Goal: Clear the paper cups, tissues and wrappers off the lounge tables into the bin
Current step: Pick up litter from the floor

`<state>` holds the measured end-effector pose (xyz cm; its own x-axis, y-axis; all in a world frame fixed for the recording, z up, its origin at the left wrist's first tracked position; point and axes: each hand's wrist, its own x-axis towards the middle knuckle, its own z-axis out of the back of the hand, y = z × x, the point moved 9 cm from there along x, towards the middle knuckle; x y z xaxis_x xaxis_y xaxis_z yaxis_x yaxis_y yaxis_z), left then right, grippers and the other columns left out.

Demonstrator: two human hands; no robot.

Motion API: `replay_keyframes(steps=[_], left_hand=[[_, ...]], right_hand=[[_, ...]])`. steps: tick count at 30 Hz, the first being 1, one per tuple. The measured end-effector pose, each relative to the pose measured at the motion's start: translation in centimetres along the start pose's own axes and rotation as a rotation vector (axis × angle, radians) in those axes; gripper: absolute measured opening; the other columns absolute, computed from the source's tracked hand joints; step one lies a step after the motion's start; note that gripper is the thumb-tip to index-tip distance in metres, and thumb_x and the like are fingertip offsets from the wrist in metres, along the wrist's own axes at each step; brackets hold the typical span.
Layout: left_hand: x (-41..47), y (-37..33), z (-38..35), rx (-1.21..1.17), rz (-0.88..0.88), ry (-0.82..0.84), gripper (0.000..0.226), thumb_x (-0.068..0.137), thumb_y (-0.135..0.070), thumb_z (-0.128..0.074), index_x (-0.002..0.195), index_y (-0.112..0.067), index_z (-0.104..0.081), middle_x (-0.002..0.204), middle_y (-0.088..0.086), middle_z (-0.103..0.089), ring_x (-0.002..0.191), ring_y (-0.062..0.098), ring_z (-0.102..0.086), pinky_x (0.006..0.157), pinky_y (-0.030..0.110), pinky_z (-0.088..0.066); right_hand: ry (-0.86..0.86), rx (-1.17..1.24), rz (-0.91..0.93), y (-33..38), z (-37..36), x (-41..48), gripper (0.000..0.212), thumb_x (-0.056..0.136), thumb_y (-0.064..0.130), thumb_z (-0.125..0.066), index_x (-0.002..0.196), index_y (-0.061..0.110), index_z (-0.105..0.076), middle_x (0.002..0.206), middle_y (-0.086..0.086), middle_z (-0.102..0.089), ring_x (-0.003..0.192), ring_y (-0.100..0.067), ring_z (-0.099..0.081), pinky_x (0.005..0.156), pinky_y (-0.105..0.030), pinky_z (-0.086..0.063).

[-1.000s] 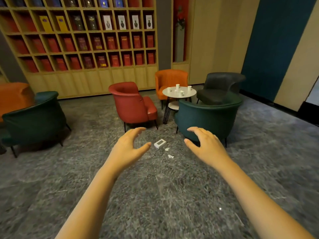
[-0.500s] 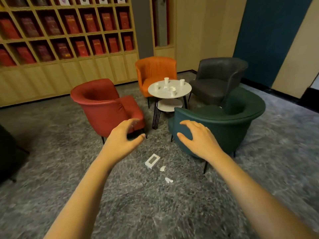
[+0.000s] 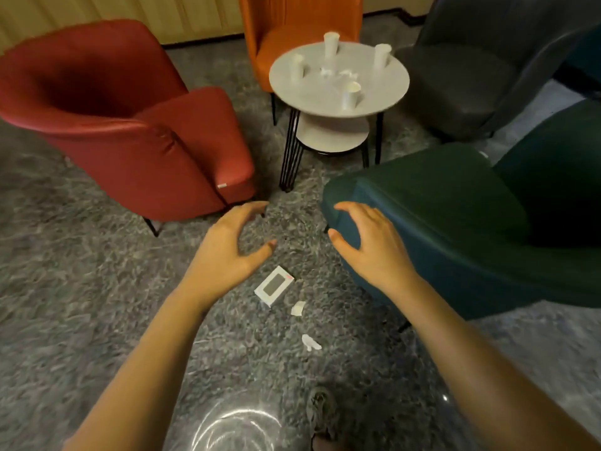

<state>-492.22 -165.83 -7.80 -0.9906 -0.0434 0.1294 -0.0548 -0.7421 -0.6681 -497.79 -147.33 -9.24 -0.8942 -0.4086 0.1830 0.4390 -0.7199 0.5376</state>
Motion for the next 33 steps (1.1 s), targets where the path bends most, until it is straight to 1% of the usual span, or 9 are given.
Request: replay_keyframes(steps=[4, 7, 10, 16, 21, 24, 28, 31, 33], left_hand=[[5.6, 7.3, -6.4, -0.021, 0.039, 0.052, 0.052, 0.084, -0.028, -0.067, 0.132, -0.019, -0.048, 0.125, -0.005, -0.053, 0.112, 0.005, -0.048, 0.092, 0.019, -0.034], [7.9, 14.0, -12.9, -0.023, 0.046, 0.053, 0.052, 0.083, -0.031, -0.066, 0.131, -0.019, -0.049, 0.126, -0.005, -0.054, 0.112, 0.005, -0.049, 0.091, 0.011, -0.032], [8.4, 21.6, -21.4, -0.047, 0.055, 0.075, 0.057, 0.081, -0.039, -0.061, 0.133, -0.021, -0.047, 0.131, -0.003, -0.053, 0.116, 0.009, -0.050, 0.097, 0.024, -0.038], [5.1, 36.8, -39.6, -0.089, 0.069, 0.141, 0.055, 0.083, -0.028, -0.068, 0.132, -0.018, -0.047, 0.116, -0.012, -0.053, 0.109, 0.011, -0.052, 0.088, 0.023, -0.041], [-0.1, 46.6, -52.3, -0.077, 0.105, 0.266, 0.057, 0.080, -0.027, -0.070, 0.132, -0.015, -0.048, 0.131, 0.003, -0.053, 0.118, 0.018, -0.051, 0.094, 0.028, -0.042], [-3.0, 49.2, -56.1, -0.079, 0.119, 0.331, 0.055, 0.079, -0.029, -0.069, 0.129, -0.015, -0.050, 0.129, 0.003, -0.056, 0.114, 0.020, -0.055, 0.094, 0.030, -0.045], [-5.2, 50.6, -57.5, -0.072, 0.152, 0.360, 0.059, 0.074, -0.037, -0.059, 0.129, -0.016, -0.051, 0.127, 0.002, -0.057, 0.110, 0.012, -0.055, 0.091, 0.015, -0.039], [-6.4, 50.9, -58.1, -0.106, 0.179, 0.377, 0.057, 0.078, -0.032, -0.065, 0.131, -0.018, -0.049, 0.126, 0.004, -0.057, 0.111, 0.017, -0.056, 0.091, 0.025, -0.044], [-7.0, 51.2, -58.5, -0.094, 0.180, 0.380, 0.057, 0.079, -0.026, -0.069, 0.132, -0.019, -0.048, 0.125, 0.005, -0.057, 0.111, 0.020, -0.056, 0.087, 0.023, -0.043]], right_hand=[[0.010, 0.010, -0.008, -6.4, -7.1, 5.2, 0.042, 0.089, 0.033, -0.057, 0.125, 0.011, -0.051, 0.120, -0.008, -0.059, 0.109, -0.027, -0.053, 0.087, -0.040, -0.044], [-0.010, 0.044, -0.009, -12.2, -14.4, 6.6, 0.042, 0.087, 0.035, -0.056, 0.121, 0.010, -0.053, 0.114, -0.010, -0.061, 0.105, -0.028, -0.055, 0.084, -0.042, -0.048], [0.004, 0.070, -0.024, -18.7, -23.6, 6.1, 0.041, 0.086, 0.036, -0.055, 0.119, 0.011, -0.054, 0.110, -0.010, -0.061, 0.102, -0.028, -0.056, 0.083, -0.045, -0.048], [0.080, 0.081, -0.083, -31.6, -43.2, 0.7, 0.042, 0.086, 0.037, -0.057, 0.122, 0.015, -0.053, 0.118, -0.006, -0.059, 0.108, -0.021, -0.054, 0.086, -0.033, -0.046], [0.190, 0.050, -0.127, -39.2, -57.0, -5.3, 0.043, 0.087, 0.034, -0.059, 0.123, 0.013, -0.053, 0.121, -0.006, -0.059, 0.110, -0.022, -0.054, 0.086, -0.032, -0.045], [0.242, 0.083, -0.164, -41.1, -61.8, -8.5, 0.042, 0.085, 0.031, -0.061, 0.122, 0.012, -0.054, 0.120, -0.007, -0.060, 0.108, -0.023, -0.056, 0.085, -0.028, -0.044], [0.293, 0.080, -0.165, -41.5, -64.8, -11.1, 0.041, 0.085, 0.029, -0.062, 0.120, 0.008, -0.056, 0.116, -0.011, -0.062, 0.102, -0.025, -0.059, 0.083, -0.031, -0.047], [0.315, 0.080, -0.189, -41.8, -65.7, -12.3, 0.041, 0.084, 0.030, -0.063, 0.119, 0.010, -0.056, 0.113, -0.009, -0.063, 0.098, -0.024, -0.060, 0.079, -0.031, -0.046], [0.336, 0.045, -0.185, -42.0, -66.4, -13.0, 0.045, 0.081, 0.032, -0.064, 0.119, 0.011, -0.056, 0.113, -0.009, -0.063, 0.102, -0.026, -0.058, 0.082, -0.034, -0.045]])
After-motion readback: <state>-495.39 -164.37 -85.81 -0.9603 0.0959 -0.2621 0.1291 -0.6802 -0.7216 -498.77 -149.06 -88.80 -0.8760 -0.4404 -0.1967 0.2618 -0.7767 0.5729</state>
